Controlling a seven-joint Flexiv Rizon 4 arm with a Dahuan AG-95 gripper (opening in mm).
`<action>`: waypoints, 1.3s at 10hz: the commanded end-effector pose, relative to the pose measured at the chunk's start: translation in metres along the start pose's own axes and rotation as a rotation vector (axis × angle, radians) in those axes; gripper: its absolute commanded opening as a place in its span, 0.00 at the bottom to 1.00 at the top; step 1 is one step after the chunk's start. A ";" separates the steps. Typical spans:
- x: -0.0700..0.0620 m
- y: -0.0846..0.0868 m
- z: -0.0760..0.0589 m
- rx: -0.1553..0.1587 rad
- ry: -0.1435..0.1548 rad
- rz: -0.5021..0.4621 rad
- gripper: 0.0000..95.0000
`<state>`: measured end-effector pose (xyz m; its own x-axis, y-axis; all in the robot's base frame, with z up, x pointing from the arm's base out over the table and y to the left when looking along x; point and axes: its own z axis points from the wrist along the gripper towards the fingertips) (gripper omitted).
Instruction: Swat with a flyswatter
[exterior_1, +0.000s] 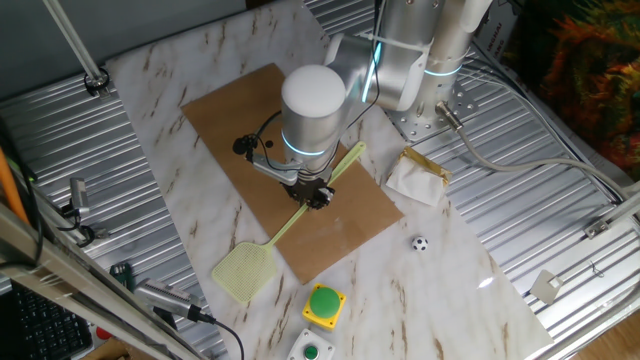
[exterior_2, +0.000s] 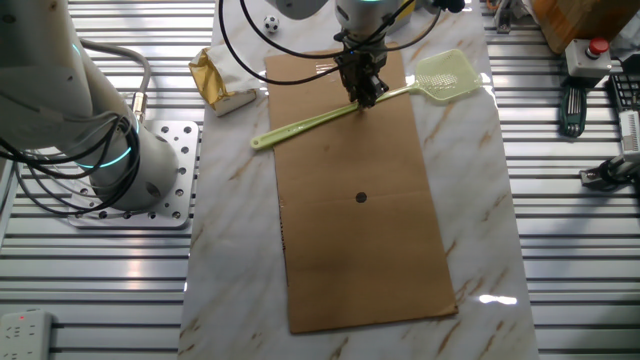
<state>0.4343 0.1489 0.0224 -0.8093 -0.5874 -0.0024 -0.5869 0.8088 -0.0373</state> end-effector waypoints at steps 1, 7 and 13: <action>0.000 0.000 0.000 0.000 0.000 0.001 0.20; 0.000 0.000 0.000 0.000 0.000 0.001 0.20; 0.000 -0.001 0.007 0.001 -0.004 0.014 0.20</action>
<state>0.4329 0.1474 0.0203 -0.8119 -0.5838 0.0020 -0.5835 0.8113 -0.0367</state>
